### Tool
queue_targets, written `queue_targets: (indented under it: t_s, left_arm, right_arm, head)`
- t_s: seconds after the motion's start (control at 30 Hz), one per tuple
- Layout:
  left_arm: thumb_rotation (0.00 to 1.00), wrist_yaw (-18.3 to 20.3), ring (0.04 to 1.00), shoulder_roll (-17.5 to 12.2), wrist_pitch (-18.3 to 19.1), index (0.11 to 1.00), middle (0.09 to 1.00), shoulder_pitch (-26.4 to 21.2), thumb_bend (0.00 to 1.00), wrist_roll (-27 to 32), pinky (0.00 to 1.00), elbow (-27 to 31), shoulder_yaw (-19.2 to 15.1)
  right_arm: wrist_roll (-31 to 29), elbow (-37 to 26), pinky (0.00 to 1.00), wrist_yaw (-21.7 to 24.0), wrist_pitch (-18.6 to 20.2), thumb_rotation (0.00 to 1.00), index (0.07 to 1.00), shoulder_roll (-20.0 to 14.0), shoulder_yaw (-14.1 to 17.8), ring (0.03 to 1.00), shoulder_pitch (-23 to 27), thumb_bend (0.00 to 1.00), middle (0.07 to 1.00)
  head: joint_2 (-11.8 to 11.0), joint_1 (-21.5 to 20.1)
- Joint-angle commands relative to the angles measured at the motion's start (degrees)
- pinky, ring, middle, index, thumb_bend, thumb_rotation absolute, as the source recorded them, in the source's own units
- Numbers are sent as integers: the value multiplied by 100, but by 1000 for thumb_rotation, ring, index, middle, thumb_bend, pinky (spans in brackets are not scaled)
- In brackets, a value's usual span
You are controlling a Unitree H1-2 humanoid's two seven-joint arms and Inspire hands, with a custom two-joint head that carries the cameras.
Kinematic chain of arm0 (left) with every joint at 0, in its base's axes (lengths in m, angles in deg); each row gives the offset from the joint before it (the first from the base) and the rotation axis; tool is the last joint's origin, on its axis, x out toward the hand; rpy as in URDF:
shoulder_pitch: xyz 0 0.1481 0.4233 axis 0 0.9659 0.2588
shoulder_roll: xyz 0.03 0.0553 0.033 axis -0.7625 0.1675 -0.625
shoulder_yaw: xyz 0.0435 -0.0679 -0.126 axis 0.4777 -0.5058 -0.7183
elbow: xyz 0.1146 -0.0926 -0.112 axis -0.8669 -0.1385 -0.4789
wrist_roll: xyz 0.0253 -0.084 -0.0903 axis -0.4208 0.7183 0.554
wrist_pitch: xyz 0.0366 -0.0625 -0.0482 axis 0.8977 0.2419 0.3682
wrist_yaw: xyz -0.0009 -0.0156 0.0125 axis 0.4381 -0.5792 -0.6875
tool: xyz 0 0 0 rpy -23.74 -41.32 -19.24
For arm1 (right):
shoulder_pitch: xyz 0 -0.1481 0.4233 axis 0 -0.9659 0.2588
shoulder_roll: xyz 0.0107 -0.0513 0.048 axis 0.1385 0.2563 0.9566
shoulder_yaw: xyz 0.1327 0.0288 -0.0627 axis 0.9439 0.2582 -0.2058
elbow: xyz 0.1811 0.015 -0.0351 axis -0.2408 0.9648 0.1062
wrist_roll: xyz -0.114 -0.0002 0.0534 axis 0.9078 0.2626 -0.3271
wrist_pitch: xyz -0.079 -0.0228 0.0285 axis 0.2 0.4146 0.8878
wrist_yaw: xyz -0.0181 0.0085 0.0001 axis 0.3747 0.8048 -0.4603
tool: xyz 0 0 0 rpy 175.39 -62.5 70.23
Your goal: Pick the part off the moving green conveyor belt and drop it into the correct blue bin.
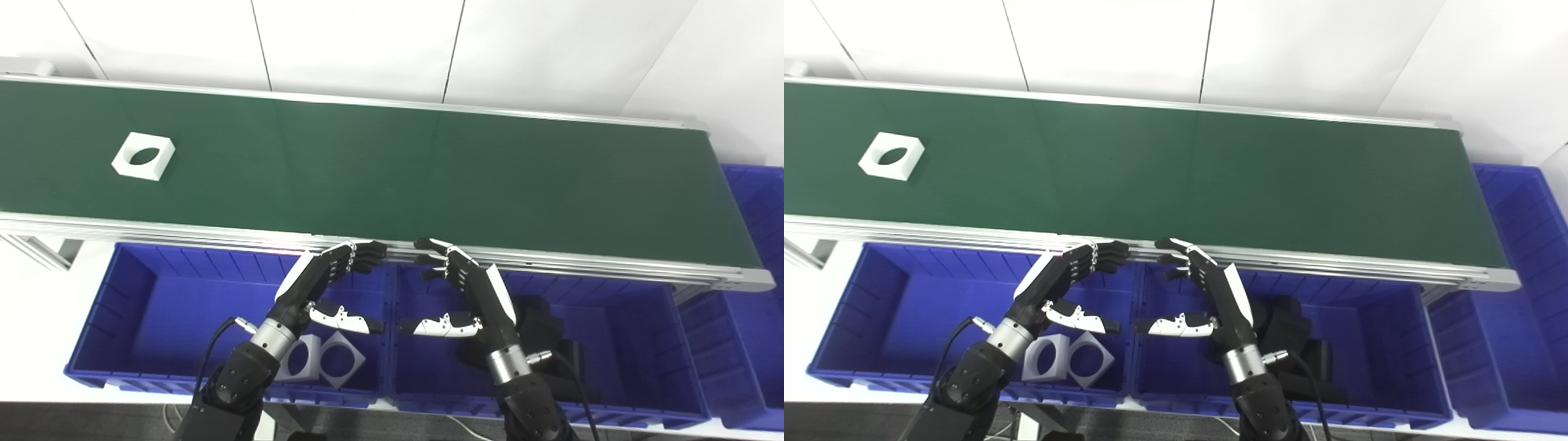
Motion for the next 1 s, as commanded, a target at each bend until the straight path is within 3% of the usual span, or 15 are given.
queue_targets:
  t_s: [0.0, 0.37, 0.77, 0.97]
  left_arm:
    - [169, -68, 749, 20, -256, 747, 762, -154, 1000, 10, 716, 87, 22]
    - [159, -72, 751, 25, -247, 747, 763, -133, 1000, 1, 712, 156, 13]
    - [146, -45, 749, 5, -245, 748, 763, -131, 1000, 22, 710, 179, 19]
    - [155, -72, 755, 29, -252, 751, 765, -153, 1000, 3, 720, 74, 40]
  right_arm:
    - [0, -152, 625, -12, -336, 163, 744, 44, 21, 728, 117, 949, 813]
    - [26, -129, 614, -86, -334, 106, 729, 50, 16, 688, 110, 920, 733]
    - [33, -106, 612, -131, -336, 112, 732, 55, -13, 687, 95, 920, 733]
    - [18, -27, 611, -161, -339, 121, 732, 19, -27, 687, 108, 925, 734]
  head:
    - [-6, 6]
    - [-7, 3]
    - [-11, -8]
    - [-153, 256]
